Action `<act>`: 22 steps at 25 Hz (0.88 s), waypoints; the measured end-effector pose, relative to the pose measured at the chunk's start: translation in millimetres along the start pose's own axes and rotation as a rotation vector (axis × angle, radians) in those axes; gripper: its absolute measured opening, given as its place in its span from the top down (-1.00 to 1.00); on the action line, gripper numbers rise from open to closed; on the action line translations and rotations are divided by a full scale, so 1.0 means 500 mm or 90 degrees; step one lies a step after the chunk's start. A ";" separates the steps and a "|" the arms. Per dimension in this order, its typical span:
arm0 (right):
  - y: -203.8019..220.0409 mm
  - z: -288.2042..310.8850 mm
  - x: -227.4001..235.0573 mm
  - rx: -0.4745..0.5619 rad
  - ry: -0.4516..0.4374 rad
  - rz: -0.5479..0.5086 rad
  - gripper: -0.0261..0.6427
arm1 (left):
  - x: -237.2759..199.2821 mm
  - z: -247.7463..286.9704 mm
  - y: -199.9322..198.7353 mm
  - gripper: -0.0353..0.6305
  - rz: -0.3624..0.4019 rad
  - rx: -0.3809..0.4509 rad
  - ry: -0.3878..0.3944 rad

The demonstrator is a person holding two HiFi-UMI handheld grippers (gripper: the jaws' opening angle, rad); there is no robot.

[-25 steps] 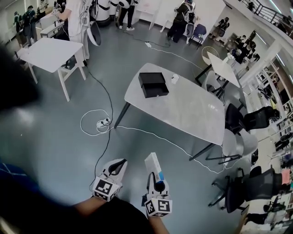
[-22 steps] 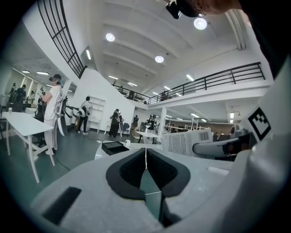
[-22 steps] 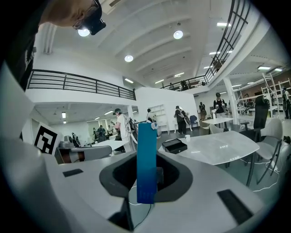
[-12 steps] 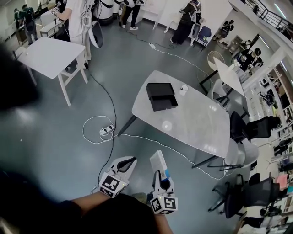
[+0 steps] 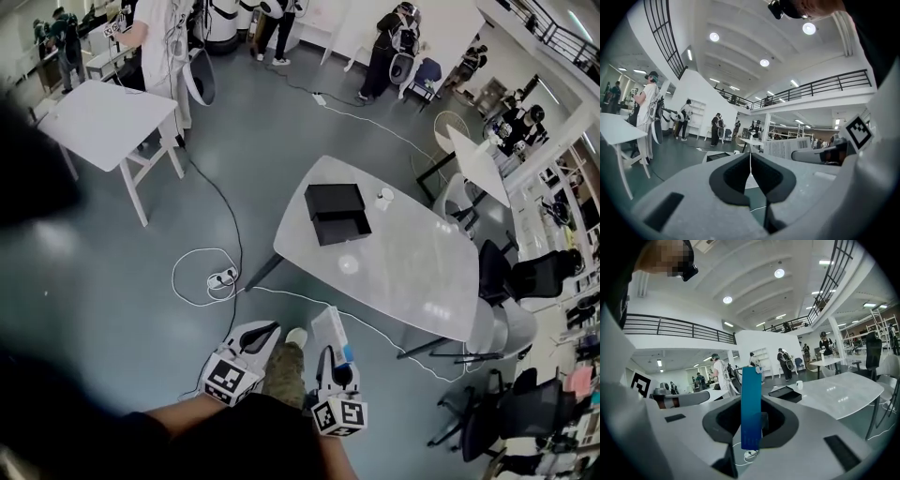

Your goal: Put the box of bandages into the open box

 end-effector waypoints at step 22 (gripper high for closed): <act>-0.156 0.528 0.449 -0.063 -0.063 0.060 0.72 | -0.189 0.583 -0.064 0.83 -0.004 -0.049 -0.092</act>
Point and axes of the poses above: the fingertips, and each gripper's own axes: z forward along the fingers, x to its right, y out of its underside, the point moved 9 cm from there along -z, backward along the fingers, and after that the axes turned 2 degrees about -x, right-handed, at the moved point
